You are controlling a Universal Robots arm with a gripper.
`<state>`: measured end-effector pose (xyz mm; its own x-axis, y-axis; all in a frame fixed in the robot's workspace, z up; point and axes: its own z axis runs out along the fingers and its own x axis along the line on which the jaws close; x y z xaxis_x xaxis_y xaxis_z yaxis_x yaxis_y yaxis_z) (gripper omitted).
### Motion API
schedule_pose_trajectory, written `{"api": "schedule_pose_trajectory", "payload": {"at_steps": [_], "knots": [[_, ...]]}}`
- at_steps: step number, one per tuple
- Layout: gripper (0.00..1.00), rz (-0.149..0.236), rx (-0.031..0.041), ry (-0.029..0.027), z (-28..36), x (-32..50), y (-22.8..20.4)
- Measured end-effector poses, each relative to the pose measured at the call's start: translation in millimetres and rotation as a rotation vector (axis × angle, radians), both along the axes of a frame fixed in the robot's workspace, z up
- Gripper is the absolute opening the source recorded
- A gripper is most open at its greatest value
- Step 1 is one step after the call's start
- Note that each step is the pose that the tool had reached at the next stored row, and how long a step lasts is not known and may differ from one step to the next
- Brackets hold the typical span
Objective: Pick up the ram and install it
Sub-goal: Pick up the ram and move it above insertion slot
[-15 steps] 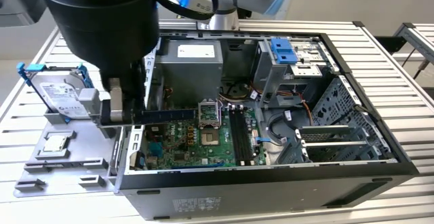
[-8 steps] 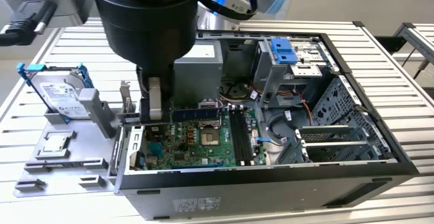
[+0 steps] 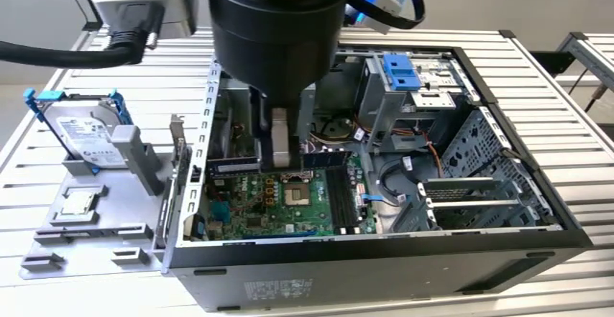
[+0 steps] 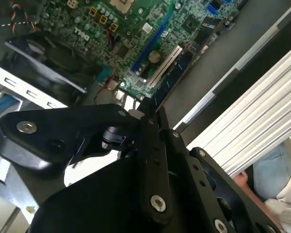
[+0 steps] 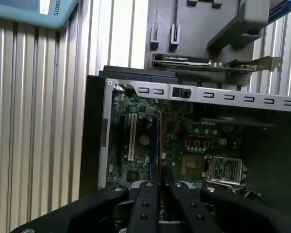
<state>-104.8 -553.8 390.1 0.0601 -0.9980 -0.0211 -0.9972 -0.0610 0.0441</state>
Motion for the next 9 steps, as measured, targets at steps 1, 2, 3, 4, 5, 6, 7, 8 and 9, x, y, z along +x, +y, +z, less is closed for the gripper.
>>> {"api": "schedule_pose_trajectory", "payload": {"at_steps": [1, 2, 3, 4, 5, 6, 7, 8, 9], "knots": [[0.0, 0.001, 0.0, 0.0001, 0.0, 4.8, 0.0], [0.0, 0.001, 0.0, 0.0002, 0.0, 9.2, 0.0], [0.0, 0.002, 0.0, 0.0003, 0.0, 13.8, 0.0], [0.0, 0.003, 0.0002, 0.0003, -0.1, 18.3, 0.0], [0.0, 0.004, 0.0, 0.0005, 0.0, 23.0, 0.0], [0.0, 0.004, 0.0001, 0.0006, 0.0, 27.5, 0.0], [0.0, 0.005, 0.0001, 0.0006, -0.1, 32.3, 0.0], [0.0, 0.006, 0.0, 0.0008, 0.0, 36.6, 0.0], [0.0, 0.007, 0.0, 0.0009, 0.0, 41.3, 0.0]]}}
